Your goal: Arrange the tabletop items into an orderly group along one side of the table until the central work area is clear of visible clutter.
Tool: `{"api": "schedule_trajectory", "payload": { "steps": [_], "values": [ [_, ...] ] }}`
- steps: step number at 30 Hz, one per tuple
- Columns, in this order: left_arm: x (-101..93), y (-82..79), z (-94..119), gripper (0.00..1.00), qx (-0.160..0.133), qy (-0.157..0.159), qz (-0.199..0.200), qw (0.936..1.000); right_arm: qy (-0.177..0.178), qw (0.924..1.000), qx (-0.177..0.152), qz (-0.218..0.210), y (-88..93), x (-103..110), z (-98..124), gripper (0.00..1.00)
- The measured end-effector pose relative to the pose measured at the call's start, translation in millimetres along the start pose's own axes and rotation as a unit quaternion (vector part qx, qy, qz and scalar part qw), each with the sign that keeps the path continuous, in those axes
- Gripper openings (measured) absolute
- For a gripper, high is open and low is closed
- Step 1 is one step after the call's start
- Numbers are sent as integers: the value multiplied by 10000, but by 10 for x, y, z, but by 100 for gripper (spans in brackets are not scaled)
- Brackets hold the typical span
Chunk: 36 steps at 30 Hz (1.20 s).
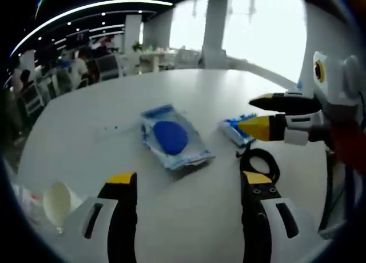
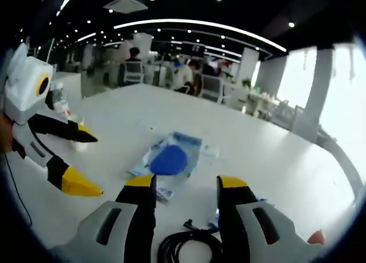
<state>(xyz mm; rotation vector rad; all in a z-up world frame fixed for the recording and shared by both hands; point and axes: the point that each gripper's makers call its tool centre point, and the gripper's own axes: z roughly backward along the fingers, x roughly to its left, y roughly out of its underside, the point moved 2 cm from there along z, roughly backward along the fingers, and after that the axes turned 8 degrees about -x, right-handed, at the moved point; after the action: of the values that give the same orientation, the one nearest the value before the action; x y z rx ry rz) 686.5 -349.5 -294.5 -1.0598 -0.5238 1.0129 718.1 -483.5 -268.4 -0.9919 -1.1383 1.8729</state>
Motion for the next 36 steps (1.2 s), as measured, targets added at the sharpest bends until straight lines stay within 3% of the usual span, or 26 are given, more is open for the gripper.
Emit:
{"api": "schedule_trajectory", "payload": {
  "steps": [13,25,36],
  "values": [
    [313,-101,-43,70,10,-12,-208,9998,-587,9973,202,383,200,438,-214,42],
    [479,-243,-136,70,24,-41,-555,9984,-1043,9858,398,1253,409,640,-392,38],
    [561,-204,-261,69,149,39,-764,9970,-1218,9707,477,2016,545,711,-614,29]
  ]
}}
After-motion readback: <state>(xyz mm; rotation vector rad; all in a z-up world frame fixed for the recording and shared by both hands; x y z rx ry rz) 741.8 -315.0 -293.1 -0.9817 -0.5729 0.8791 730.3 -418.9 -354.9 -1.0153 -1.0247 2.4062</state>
